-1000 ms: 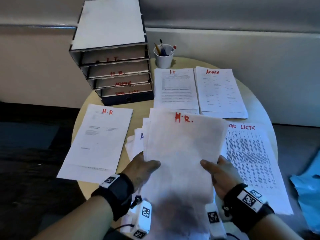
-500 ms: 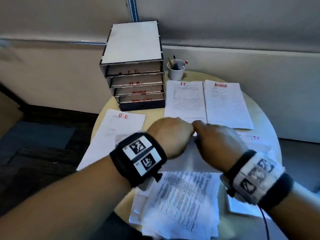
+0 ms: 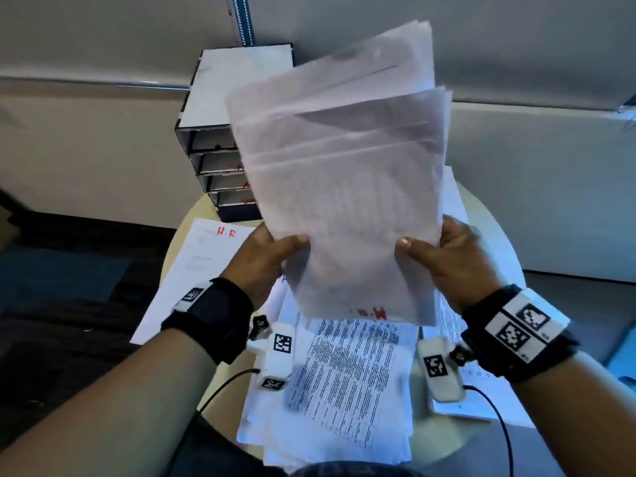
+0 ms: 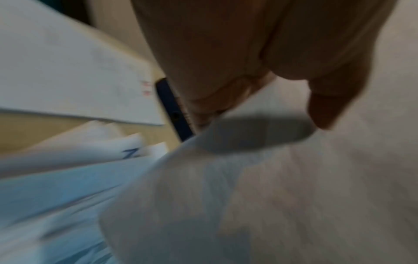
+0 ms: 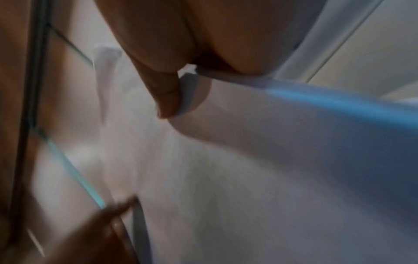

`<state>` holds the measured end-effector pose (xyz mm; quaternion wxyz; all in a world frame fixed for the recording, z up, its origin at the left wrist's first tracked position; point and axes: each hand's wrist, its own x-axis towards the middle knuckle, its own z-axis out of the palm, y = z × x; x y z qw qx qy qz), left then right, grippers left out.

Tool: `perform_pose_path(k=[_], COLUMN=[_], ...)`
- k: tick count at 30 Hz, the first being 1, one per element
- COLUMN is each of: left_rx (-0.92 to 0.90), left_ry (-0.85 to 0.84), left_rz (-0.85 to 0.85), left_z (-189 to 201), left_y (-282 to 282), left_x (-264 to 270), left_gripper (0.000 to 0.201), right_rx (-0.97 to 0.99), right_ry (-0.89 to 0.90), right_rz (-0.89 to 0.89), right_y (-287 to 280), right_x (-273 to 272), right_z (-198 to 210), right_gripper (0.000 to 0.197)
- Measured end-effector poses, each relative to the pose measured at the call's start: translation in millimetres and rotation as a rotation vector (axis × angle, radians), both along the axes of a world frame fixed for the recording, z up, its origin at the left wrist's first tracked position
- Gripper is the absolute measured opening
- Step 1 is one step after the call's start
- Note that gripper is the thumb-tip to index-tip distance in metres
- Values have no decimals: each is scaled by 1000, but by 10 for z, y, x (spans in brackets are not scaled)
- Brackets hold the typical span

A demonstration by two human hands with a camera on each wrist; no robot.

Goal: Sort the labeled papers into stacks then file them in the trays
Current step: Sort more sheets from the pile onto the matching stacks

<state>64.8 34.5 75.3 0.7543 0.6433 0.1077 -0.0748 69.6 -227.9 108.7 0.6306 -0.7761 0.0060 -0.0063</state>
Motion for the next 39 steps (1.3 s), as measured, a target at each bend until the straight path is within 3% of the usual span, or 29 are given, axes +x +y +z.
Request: perform_pose_path(k=[4, 8, 14, 17, 21, 26, 30, 33, 36, 39], left_rx=[201, 482, 277, 271, 336, 226, 246, 295, 202, 213], left_ry=[-293, -412, -209, -162, -208, -246, -98, -125, -131, -62], left_rz=[146, 190, 191, 158, 158, 208, 118, 132, 186, 119], left_z=[198, 145, -306, -389, -253, -239, -494, -513, -471, -601], left_y=[-107, -125, 11, -3, -93, 63, 51, 8, 38, 39], left_x=[63, -124, -383, -364, -249, -193, -215, -165, -116, -157], left_gripper=[31, 30, 55, 53, 50, 39, 42, 40, 27, 37], right_rx=[-65, -61, -36, 55, 57, 147, 164, 155, 164, 121], right_ry=[-63, -74, 33, 86, 94, -24, 138, 163, 110, 224], right_rz=[-129, -155, -64, -132, -186, -155, -198, -247, -274, -222], right_y=[96, 221, 245, 286, 415, 371, 435, 521, 524, 539], right_x=[-14, -128, -307, -309, -245, -250, -283, -261, -229, -244], right_z=[-84, -194, -493, -624, -558, -390, -668, -676, -593, -677], right_gripper=[11, 23, 15, 29, 9, 21, 27, 18, 18, 25])
